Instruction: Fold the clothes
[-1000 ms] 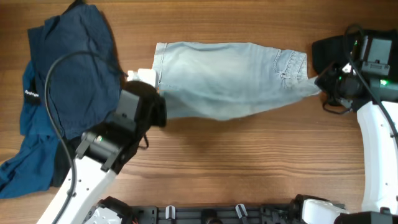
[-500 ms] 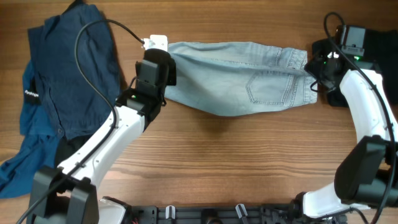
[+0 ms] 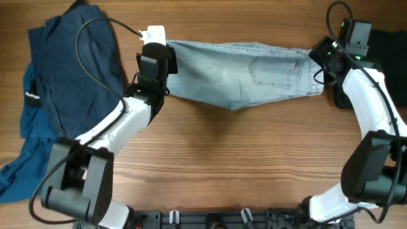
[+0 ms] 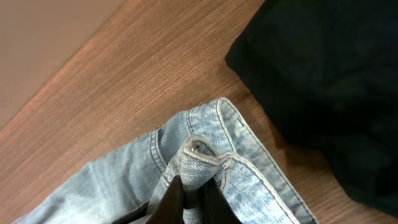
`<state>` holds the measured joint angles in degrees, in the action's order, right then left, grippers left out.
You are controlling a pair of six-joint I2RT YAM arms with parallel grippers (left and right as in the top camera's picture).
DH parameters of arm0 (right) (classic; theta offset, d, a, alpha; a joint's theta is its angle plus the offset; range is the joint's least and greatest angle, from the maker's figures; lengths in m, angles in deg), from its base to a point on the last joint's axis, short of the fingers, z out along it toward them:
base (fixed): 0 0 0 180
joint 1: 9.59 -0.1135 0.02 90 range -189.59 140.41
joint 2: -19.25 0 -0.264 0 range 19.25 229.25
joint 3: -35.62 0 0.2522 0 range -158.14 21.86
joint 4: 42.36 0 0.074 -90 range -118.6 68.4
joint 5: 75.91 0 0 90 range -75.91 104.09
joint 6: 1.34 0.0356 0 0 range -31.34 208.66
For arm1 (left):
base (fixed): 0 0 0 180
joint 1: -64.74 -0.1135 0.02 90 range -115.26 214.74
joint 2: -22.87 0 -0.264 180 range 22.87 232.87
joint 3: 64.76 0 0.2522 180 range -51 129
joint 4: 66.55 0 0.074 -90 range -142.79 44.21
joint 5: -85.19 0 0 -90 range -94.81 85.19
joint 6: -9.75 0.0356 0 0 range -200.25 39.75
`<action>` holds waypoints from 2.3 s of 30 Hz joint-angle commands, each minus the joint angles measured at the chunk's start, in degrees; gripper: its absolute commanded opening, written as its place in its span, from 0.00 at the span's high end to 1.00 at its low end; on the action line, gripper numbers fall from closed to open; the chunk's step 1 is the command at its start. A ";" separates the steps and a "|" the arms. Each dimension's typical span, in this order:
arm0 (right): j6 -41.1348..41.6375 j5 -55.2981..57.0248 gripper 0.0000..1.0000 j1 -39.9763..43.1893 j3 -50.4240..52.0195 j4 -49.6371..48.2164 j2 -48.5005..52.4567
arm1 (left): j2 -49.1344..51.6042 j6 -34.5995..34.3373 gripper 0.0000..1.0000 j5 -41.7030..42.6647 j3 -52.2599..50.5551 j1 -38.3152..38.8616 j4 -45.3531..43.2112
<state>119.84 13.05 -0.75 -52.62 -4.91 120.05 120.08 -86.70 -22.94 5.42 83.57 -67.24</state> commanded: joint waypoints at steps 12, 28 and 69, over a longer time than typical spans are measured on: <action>-1.22 3.13 0.00 -0.63 -0.17 -10.01 7.02 | 2.99 0.31 0.00 -2.27 0.70 -1.44 -11.69; -25.68 -9.38 0.00 -0.26 -0.17 5.14 1.16 | 0.50 4.76 0.00 14.03 0.70 0.07 10.14; -30.77 -12.46 0.25 3.98 -0.13 -0.63 22.86 | 4.70 4.13 0.04 37.66 0.70 -15.30 25.81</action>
<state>88.80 0.60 3.05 -53.60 -5.18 136.96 122.88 -82.66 5.17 5.75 72.68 -41.93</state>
